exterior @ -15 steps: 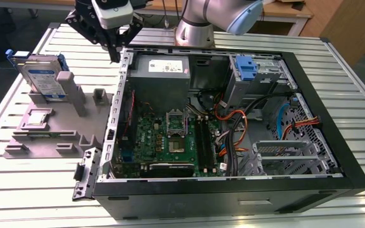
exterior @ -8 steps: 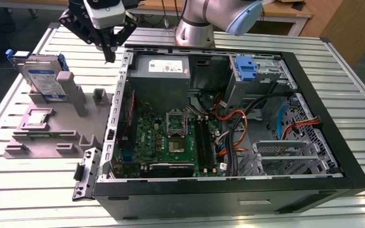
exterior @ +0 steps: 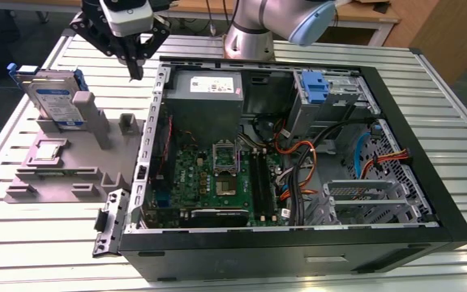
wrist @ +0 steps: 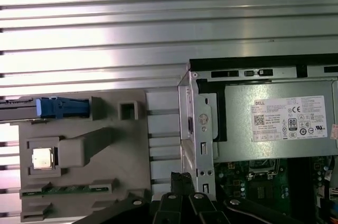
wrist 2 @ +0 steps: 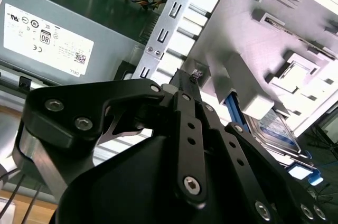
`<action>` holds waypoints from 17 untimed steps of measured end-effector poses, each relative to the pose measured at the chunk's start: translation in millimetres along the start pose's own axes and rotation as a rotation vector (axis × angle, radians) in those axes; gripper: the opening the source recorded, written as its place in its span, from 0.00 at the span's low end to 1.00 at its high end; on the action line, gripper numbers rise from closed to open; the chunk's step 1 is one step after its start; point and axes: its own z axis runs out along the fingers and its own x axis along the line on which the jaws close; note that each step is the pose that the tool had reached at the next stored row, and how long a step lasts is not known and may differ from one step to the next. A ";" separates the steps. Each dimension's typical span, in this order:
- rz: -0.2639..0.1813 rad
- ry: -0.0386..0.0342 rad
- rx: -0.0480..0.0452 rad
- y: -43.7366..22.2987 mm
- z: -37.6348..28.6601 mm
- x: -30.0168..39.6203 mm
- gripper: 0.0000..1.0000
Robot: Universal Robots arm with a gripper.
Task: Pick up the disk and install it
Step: 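Reach for the disk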
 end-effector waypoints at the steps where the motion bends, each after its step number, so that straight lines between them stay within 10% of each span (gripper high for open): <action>1: 0.000 0.0001 0.0001 0.5 0.0 0.5 0.10; 17: 0.000 0.0000 0.0001 3.4 0.4 8.5 0.10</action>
